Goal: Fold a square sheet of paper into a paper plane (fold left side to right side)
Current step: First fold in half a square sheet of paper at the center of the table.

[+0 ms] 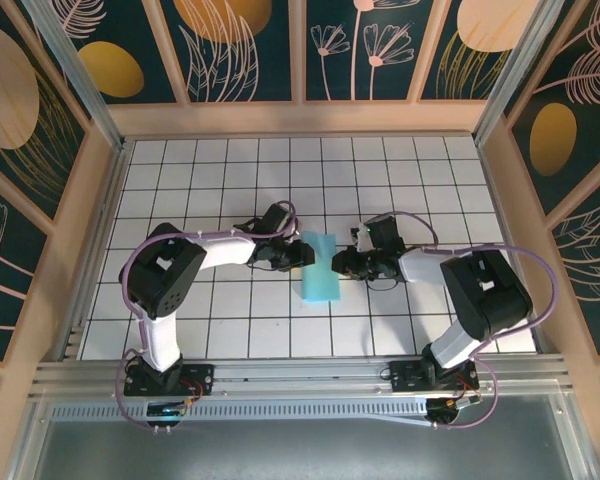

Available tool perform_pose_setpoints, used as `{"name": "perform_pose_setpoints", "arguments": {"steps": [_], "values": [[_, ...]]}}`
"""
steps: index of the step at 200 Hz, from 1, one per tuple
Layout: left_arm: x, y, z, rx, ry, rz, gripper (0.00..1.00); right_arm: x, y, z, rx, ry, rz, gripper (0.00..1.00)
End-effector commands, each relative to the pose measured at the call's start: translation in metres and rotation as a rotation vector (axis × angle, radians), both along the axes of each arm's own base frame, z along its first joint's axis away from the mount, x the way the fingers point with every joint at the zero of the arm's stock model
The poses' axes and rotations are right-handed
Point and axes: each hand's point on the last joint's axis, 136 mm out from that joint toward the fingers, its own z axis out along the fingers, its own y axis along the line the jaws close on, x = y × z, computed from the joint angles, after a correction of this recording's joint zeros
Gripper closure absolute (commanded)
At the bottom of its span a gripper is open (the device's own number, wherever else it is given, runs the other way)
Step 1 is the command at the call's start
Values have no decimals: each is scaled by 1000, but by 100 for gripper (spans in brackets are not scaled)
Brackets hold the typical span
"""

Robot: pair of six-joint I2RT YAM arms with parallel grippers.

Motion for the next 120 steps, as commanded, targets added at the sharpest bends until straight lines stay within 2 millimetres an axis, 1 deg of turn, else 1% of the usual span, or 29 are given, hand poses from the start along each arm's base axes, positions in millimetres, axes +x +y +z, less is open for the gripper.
{"name": "perform_pose_setpoints", "arguments": {"steps": [1,33,58,90,120], "values": [[-17,9,-40,118,52,-26,64,-1,-21,1,-69,-21,-39,74],[-18,10,-46,146,56,-30,64,5,-41,13,-99,-60,-85,67],[-19,12,-50,171,61,-28,63,8,-52,21,-102,-85,-115,65],[-19,15,-54,198,64,-14,63,11,-54,28,-95,-103,-126,64],[-18,16,-55,205,67,0,62,11,-54,27,-95,-100,-121,64]]}}
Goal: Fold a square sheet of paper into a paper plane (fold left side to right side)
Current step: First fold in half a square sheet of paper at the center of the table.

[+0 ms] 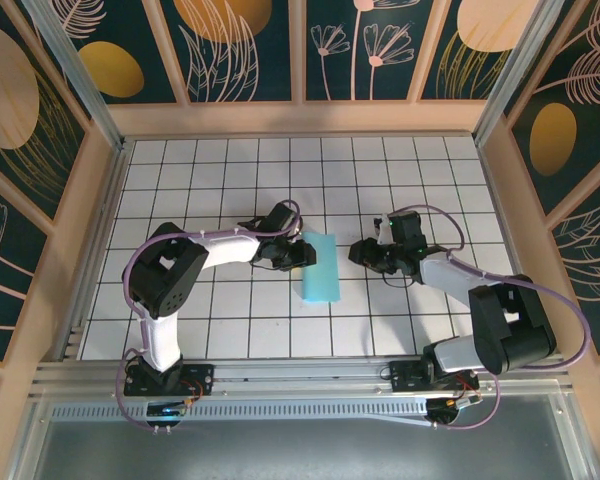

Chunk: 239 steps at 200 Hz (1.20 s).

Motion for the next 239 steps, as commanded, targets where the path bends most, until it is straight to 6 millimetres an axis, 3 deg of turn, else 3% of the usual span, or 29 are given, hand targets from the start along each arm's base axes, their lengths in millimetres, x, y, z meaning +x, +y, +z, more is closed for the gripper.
{"name": "perform_pose_setpoints", "arguments": {"steps": [1,239], "values": [[-19,17,-53,144,73,9,62,-5,-6,-5,-27,5,3,64],[-21,16,-70,147,115,31,57,-11,10,-12,8,48,69,64]]}}
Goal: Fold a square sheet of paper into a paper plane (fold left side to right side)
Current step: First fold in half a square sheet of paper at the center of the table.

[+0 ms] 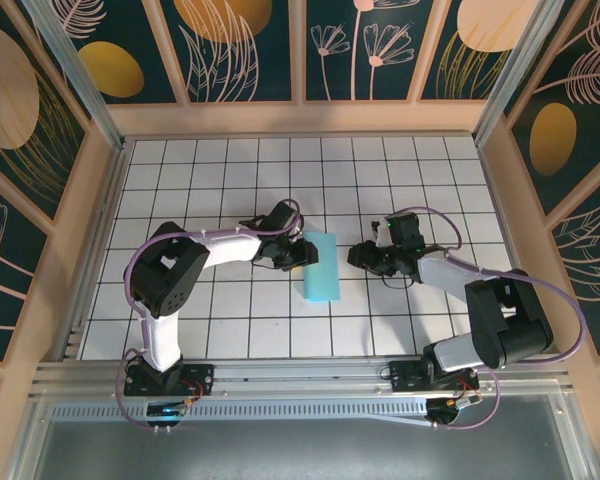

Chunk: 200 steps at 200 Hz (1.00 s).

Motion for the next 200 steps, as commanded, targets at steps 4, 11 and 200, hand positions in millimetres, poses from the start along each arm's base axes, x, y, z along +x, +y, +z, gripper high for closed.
{"name": "perform_pose_setpoints", "arguments": {"steps": [4,11,200], "values": [[-22,18,-67,146,88,1,57,-5,8,-3,8,15,40,64],[-22,18,-67,146,87,1,57,-6,9,-4,10,18,44,64],[-24,20,-71,162,94,-5,57,-5,60,-18,112,79,157,100]]}}
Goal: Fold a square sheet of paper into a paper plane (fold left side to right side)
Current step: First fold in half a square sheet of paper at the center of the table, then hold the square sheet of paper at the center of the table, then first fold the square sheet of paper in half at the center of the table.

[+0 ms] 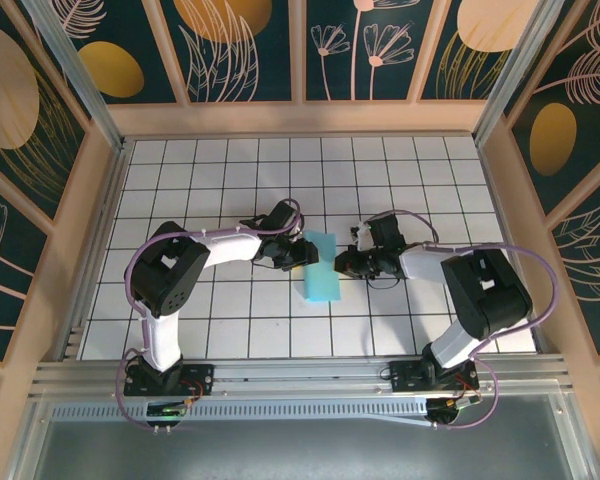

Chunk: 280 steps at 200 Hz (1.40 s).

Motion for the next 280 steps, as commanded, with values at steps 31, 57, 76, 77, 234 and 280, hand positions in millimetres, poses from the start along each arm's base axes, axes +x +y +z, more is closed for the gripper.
{"name": "perform_pose_setpoints", "arguments": {"steps": [31,57,76,77,234,280], "values": [[-23,20,-69,155,84,-4,57,1,9,-10,-1,15,25,100],[-21,20,-66,155,72,-2,56,-4,4,-21,-38,39,27,100],[-14,23,-55,162,24,17,51,-9,-1,-30,-65,57,27,100],[-13,23,-53,162,20,18,51,-9,-1,-30,-67,57,26,100],[-2,-14,104,-297,-319,-60,88,-24,-20,-59,-178,109,17,100],[-10,-28,62,-258,-208,-99,96,-26,-22,-62,-184,115,17,100]]}}
